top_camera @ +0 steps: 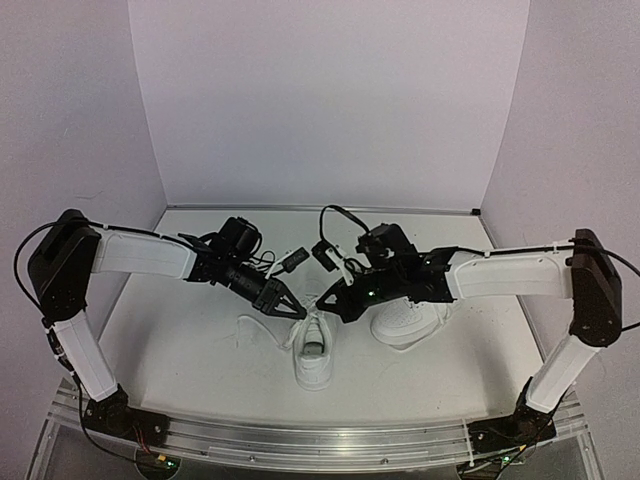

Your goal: Tie the shoes

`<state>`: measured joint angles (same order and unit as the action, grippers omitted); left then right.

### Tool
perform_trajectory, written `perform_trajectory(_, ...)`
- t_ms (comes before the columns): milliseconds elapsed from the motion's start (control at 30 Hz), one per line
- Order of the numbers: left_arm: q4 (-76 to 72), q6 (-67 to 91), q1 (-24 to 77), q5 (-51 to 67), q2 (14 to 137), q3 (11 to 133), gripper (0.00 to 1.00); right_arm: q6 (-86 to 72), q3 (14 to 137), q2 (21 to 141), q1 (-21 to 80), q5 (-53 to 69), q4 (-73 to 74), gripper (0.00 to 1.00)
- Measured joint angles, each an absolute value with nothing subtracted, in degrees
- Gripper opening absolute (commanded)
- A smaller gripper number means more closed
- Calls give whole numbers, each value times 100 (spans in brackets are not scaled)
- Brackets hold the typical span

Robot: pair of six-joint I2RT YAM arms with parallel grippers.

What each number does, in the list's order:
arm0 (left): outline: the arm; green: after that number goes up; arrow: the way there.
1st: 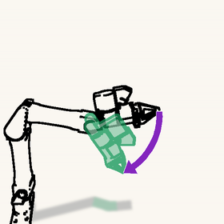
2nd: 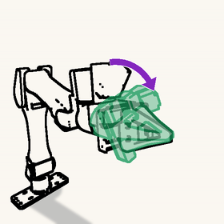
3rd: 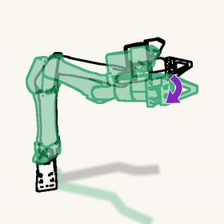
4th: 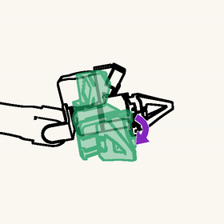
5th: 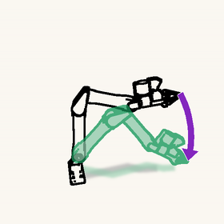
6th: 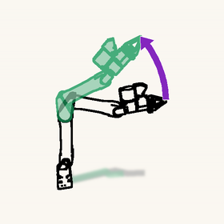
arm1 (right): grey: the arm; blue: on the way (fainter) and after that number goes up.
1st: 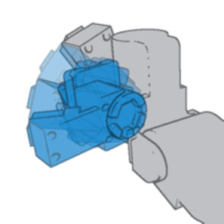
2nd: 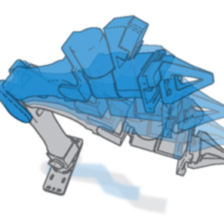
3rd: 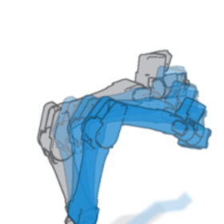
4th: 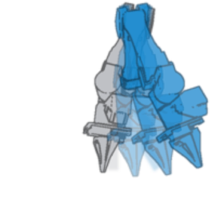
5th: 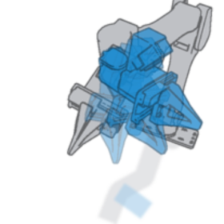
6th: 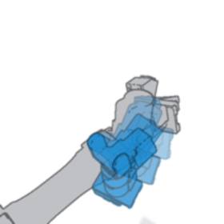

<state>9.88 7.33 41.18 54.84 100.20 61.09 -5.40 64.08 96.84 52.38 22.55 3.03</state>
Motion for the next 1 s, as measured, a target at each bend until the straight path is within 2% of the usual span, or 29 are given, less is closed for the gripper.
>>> perform_trajectory(500,481,1213,3933,4885,9188,5763,0,-243,6001,9380,5203,2595,174,2)
perform_trajectory(867,704,1138,4227,4672,9561,6043,0,316,5918,8967,5205,3114,-138,2)
perform_trajectory(933,744,1091,4348,4657,9671,6135,0,361,5911,8967,5205,3139,-150,6)
perform_trajectory(1000,713,1095,4420,4660,9731,6156,0,377,5909,8967,5205,3150,-150,16)
